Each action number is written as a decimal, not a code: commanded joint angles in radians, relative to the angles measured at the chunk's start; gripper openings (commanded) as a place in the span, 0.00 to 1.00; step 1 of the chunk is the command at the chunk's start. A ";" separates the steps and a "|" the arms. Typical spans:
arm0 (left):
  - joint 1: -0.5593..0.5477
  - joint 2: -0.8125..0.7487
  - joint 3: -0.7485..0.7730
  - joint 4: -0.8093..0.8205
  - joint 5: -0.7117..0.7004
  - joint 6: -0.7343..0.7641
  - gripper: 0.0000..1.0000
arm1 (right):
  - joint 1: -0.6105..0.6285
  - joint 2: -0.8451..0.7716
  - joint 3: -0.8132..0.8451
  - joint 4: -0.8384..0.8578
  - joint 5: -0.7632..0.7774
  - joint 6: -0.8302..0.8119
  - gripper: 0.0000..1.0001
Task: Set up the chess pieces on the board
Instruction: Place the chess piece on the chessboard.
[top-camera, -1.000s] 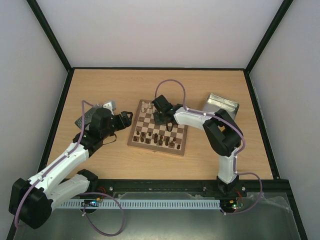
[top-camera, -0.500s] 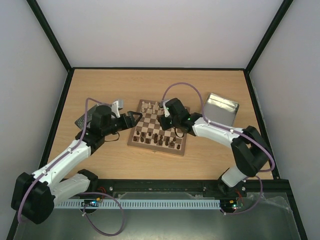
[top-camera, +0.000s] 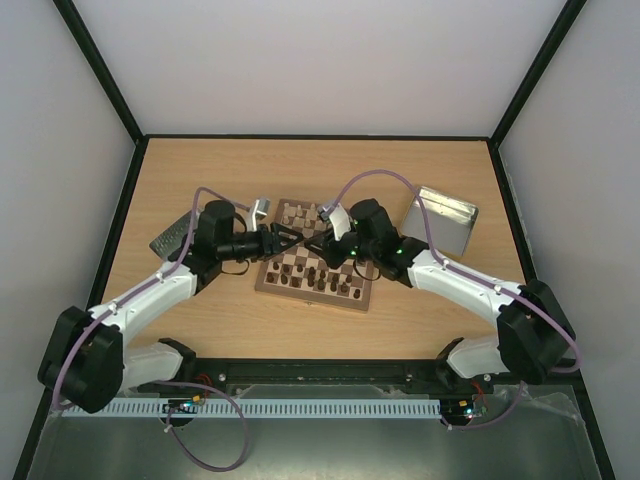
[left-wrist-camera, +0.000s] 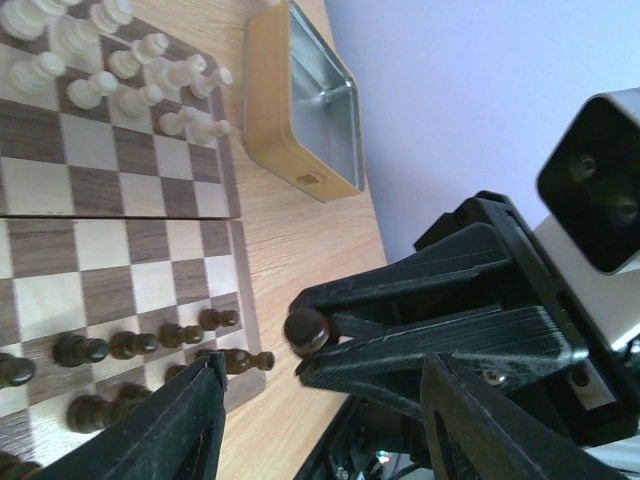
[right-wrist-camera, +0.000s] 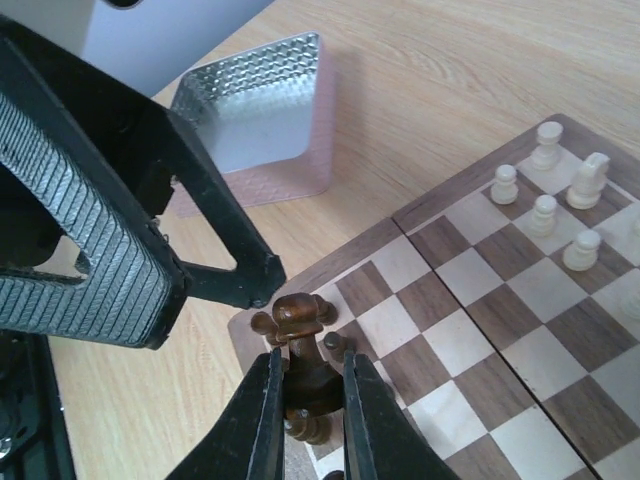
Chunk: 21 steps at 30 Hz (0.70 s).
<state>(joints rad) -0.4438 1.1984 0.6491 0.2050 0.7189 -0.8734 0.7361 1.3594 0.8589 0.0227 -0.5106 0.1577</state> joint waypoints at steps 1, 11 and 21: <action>0.002 0.012 0.017 0.095 0.087 -0.060 0.55 | -0.003 -0.009 -0.014 0.037 -0.082 -0.023 0.05; 0.001 0.052 0.013 0.092 0.089 -0.072 0.37 | -0.003 -0.003 -0.004 0.039 -0.106 -0.016 0.05; -0.028 0.078 0.025 0.088 0.107 -0.037 0.06 | -0.003 -0.010 0.003 0.036 -0.057 0.042 0.08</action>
<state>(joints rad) -0.4500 1.2686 0.6502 0.2909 0.7940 -0.9447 0.7330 1.3594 0.8551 0.0269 -0.6075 0.1631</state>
